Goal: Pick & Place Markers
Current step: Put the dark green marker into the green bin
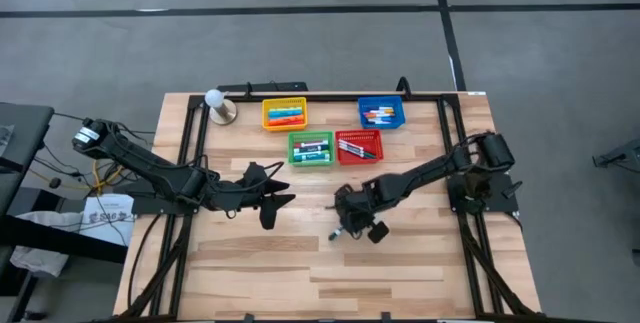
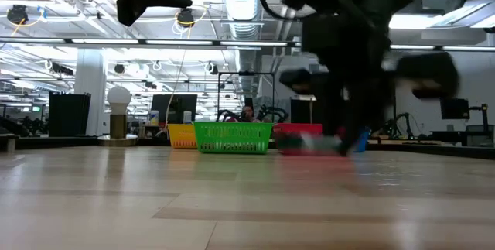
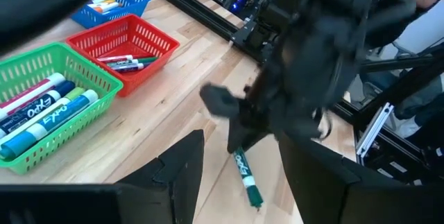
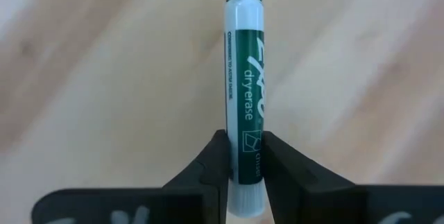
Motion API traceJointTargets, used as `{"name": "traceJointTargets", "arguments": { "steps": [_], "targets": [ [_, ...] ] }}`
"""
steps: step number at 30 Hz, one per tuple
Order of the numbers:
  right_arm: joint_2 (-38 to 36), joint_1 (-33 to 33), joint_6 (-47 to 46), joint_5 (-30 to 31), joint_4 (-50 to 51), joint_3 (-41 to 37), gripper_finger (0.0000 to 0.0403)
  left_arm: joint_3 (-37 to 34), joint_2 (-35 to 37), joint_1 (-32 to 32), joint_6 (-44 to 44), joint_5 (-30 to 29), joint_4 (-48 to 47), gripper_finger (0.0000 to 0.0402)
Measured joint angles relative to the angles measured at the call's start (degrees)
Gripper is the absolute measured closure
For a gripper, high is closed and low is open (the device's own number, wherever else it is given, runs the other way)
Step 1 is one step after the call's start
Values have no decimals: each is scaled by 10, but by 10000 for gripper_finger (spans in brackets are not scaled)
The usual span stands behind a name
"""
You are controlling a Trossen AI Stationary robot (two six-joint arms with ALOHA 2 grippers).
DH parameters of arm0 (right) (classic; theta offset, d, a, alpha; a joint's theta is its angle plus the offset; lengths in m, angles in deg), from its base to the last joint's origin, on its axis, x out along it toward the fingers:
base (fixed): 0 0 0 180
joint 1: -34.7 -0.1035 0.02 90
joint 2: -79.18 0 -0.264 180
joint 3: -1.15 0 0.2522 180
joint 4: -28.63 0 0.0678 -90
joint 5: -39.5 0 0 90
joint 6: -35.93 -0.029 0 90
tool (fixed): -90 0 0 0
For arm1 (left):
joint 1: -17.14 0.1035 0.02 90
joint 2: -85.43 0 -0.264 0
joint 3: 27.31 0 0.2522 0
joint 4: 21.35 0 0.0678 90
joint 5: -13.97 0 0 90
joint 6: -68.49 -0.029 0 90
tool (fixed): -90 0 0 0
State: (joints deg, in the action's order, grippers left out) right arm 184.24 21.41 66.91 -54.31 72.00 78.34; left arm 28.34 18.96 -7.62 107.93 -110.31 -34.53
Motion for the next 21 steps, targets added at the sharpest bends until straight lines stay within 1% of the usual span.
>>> {"name": "traceJointTargets", "arguments": {
  "steps": [3,10,13,15,21],
  "targets": [
    [-32,19,-38,-28,2,2,348,0,0,0,0,0,2,213],
    [-110,69,-136,-123,-12,2,351,0,0,0,0,0,8,213],
    [-141,91,-195,-167,-52,2,351,0,0,0,0,0,24,213],
    [-158,104,-241,-194,-92,3,351,0,0,1,-4,0,52,213],
    [-182,133,-376,-247,-217,3,351,0,0,2,-66,0,155,210]
  ]
}}
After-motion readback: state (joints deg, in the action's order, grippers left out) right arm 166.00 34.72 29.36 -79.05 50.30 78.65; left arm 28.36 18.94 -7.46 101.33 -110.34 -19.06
